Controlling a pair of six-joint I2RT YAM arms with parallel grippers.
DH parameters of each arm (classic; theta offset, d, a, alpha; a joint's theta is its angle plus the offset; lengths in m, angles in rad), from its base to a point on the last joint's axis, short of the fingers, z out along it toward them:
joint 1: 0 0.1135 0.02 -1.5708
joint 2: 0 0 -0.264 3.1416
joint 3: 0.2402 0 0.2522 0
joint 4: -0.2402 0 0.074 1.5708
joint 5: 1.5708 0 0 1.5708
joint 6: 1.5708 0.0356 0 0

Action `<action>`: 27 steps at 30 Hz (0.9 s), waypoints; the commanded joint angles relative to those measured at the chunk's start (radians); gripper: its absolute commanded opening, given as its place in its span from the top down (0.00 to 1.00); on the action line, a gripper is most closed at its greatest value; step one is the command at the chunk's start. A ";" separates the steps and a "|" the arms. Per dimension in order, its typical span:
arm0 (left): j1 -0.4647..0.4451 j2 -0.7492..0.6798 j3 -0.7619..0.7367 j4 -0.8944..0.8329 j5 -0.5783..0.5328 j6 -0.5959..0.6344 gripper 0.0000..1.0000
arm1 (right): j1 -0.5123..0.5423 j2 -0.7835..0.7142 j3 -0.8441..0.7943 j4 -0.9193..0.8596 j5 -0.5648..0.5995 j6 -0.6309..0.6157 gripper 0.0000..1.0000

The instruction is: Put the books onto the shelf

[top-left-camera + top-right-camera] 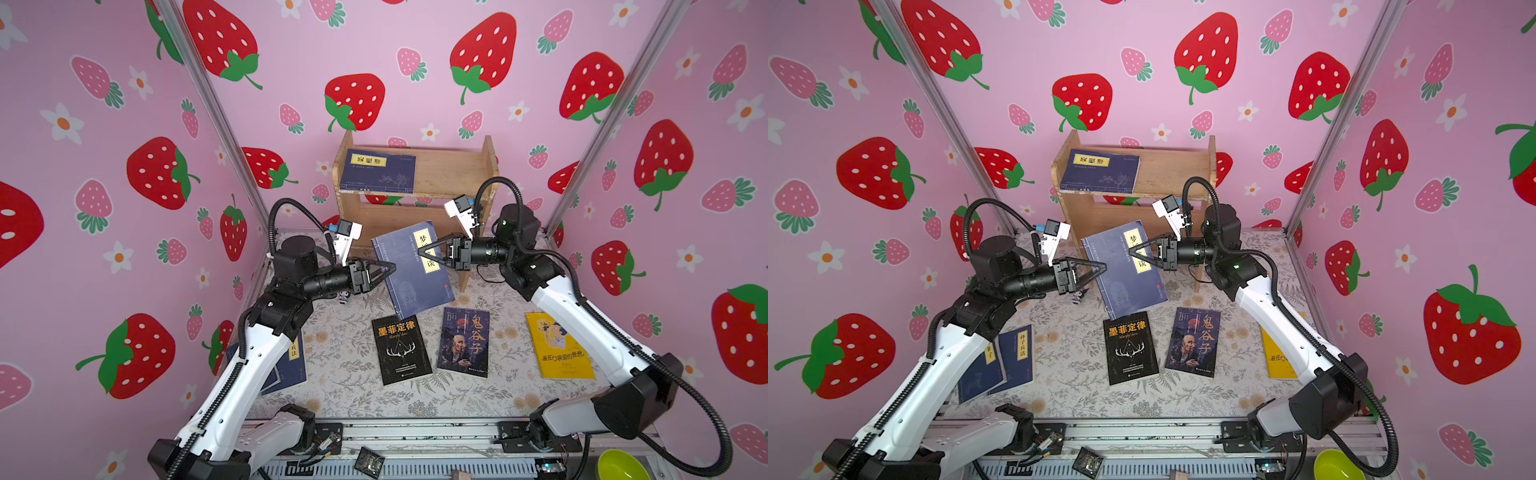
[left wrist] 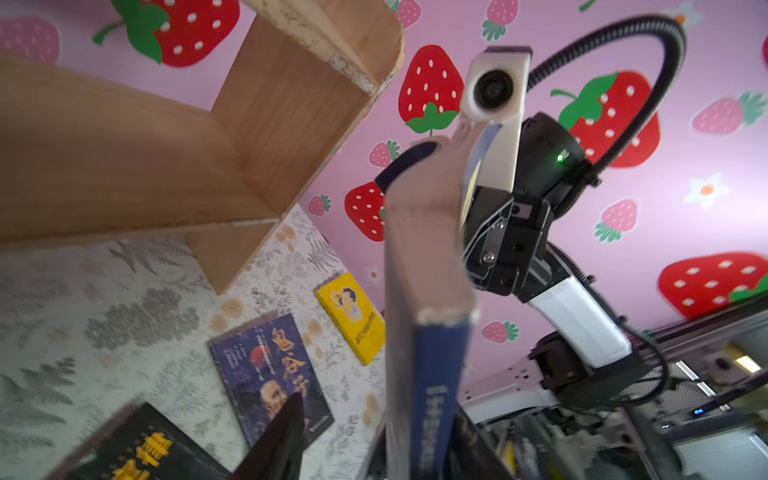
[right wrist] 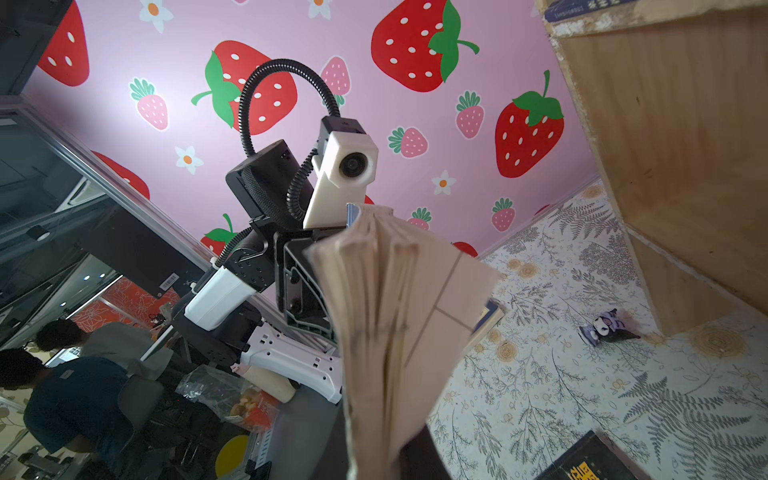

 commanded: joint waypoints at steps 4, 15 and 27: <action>-0.022 0.021 0.070 0.051 -0.036 -0.021 0.79 | -0.007 0.038 0.041 0.090 -0.030 0.038 1.00; -0.018 0.170 0.395 0.048 -0.102 -0.087 1.00 | -0.103 0.130 0.285 0.059 0.170 -0.047 0.47; 0.032 0.451 0.832 0.078 -0.614 -0.378 1.00 | -0.158 0.067 0.325 0.119 0.812 -0.195 0.16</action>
